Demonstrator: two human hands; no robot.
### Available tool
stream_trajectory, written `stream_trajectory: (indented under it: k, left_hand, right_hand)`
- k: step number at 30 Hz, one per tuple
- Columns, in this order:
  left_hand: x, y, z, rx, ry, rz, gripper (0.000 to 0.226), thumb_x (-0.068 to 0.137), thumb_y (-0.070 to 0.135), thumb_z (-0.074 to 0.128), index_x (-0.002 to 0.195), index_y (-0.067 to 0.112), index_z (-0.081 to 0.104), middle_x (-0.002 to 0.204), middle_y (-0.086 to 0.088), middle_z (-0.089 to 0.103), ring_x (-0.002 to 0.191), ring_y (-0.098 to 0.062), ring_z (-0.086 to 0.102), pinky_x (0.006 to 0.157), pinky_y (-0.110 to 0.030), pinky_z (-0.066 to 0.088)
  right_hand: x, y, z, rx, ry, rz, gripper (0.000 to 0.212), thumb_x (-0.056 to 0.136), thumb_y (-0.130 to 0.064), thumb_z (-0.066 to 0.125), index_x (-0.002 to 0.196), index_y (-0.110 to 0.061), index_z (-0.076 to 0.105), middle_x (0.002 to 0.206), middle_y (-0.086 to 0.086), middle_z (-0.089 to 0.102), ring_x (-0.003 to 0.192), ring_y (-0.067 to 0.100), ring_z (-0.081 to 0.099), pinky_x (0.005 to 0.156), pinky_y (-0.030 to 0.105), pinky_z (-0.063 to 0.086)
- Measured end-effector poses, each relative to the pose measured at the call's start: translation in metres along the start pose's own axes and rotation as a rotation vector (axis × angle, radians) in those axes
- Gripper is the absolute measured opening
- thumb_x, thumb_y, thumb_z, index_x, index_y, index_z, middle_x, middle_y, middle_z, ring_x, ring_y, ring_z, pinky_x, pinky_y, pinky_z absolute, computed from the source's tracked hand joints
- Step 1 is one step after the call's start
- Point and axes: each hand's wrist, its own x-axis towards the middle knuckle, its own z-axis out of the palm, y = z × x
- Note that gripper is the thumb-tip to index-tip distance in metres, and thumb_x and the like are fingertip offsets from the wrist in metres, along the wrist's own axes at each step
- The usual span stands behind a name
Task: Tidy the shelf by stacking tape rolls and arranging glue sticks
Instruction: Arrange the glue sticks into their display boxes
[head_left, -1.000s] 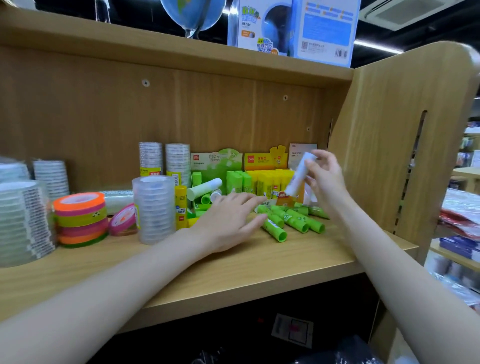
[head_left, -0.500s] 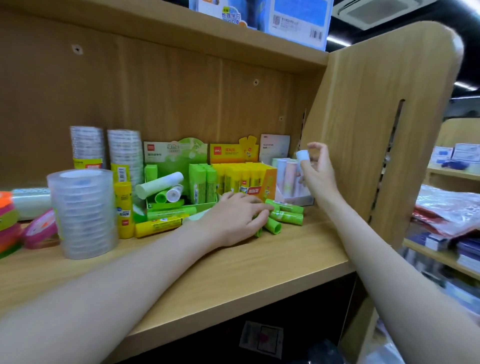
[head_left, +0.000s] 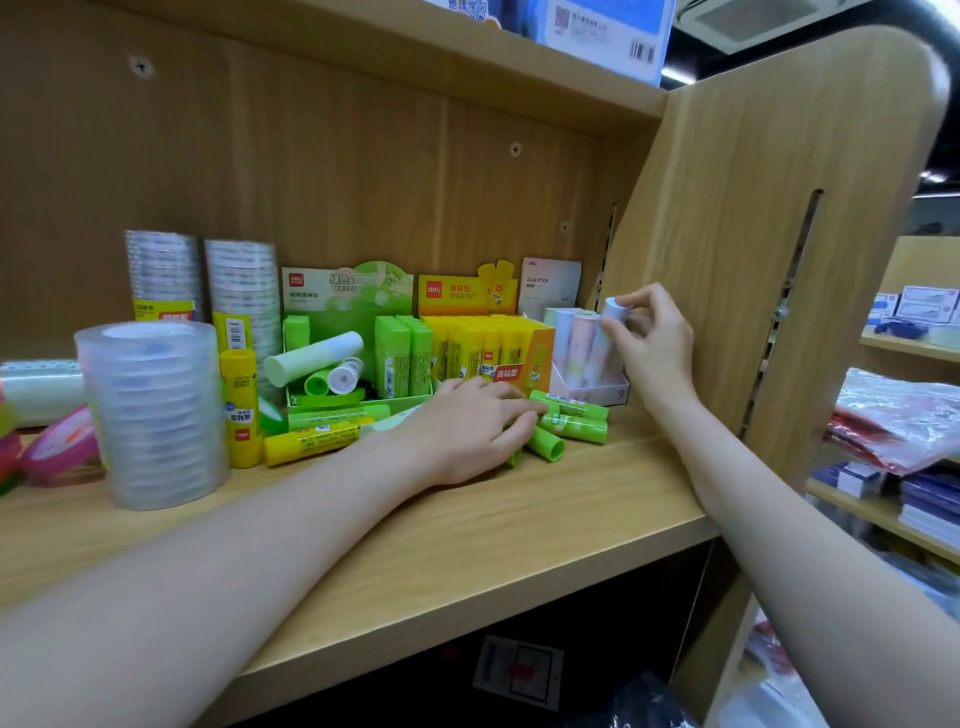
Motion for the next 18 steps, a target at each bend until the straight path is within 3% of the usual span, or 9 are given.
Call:
stream_trajectory:
  k: [2,4,7,10,15,18]
  left_hand:
    - [0.0,0.0,0.0,-0.004,-0.006,-0.003,0.042,0.1,0.036,0.022,0.139,0.034,0.039,0.141,0.004,0.041,0.128,-0.018,0.035,0.104,-0.035,0.024]
    - [0.0,0.001,-0.001,-0.003,-0.009,-0.008,0.042,0.1,0.036,0.022,0.139,0.034,0.039,0.142,0.004,0.041,0.128,-0.018,0.035,0.104,-0.036,0.024]
    - [0.0,0.002,-0.002,0.001,-0.008,-0.015,0.042,0.101,0.036,0.022,0.139,0.034,0.038,0.142,0.004,0.041,0.128,-0.019,0.035,0.104,-0.036,0.024]
    - [-0.001,0.003,-0.001,0.004,-0.007,-0.016,0.042,0.101,0.036,0.022,0.139,0.035,0.038,0.142,0.004,0.041,0.128,-0.018,0.034,0.104,-0.036,0.023]
    - [0.001,0.0,0.0,-0.005,-0.002,-0.013,0.042,0.1,0.036,0.022,0.138,0.035,0.039,0.141,0.004,0.041,0.127,-0.018,0.035,0.103,-0.036,0.023]
    - [0.001,0.0,0.0,-0.009,0.003,-0.011,0.042,0.1,0.037,0.022,0.138,0.034,0.039,0.14,0.004,0.042,0.127,-0.018,0.035,0.103,-0.037,0.024]
  right_hand:
    - [-0.001,0.0,0.003,-0.099,-0.067,-0.01,0.013,0.08,-0.006,0.068,0.086,-0.003,0.058,0.097,0.016,0.063,0.082,0.022,0.06,0.067,0.012,0.044]
    - [0.0,0.0,0.007,-0.263,-0.107,-0.069,0.014,0.082,-0.01,0.067,0.09,-0.001,0.061,0.101,0.014,0.061,0.093,0.027,0.056,0.079,0.024,0.042]
    - [0.003,-0.005,0.012,-0.53,-0.133,-0.121,0.017,0.088,-0.02,0.06,0.098,-0.007,0.062,0.112,0.006,0.058,0.111,0.027,0.042,0.084,0.031,0.027]
    - [0.009,-0.006,0.012,-0.69,-0.155,-0.113,0.02,0.09,-0.022,0.056,0.102,-0.007,0.059,0.113,0.007,0.057,0.113,0.027,0.039,0.089,0.035,0.027]
    - [0.009,0.001,0.001,-0.527,-0.202,-0.15,0.015,0.087,-0.012,0.06,0.097,-0.002,0.057,0.105,0.014,0.056,0.1,0.03,0.049,0.08,0.032,0.035]
    - [0.0,0.003,-0.001,-0.379,-0.256,-0.189,0.019,0.083,-0.007,0.063,0.1,-0.003,0.057,0.105,0.013,0.056,0.098,0.027,0.054,0.084,0.035,0.04]
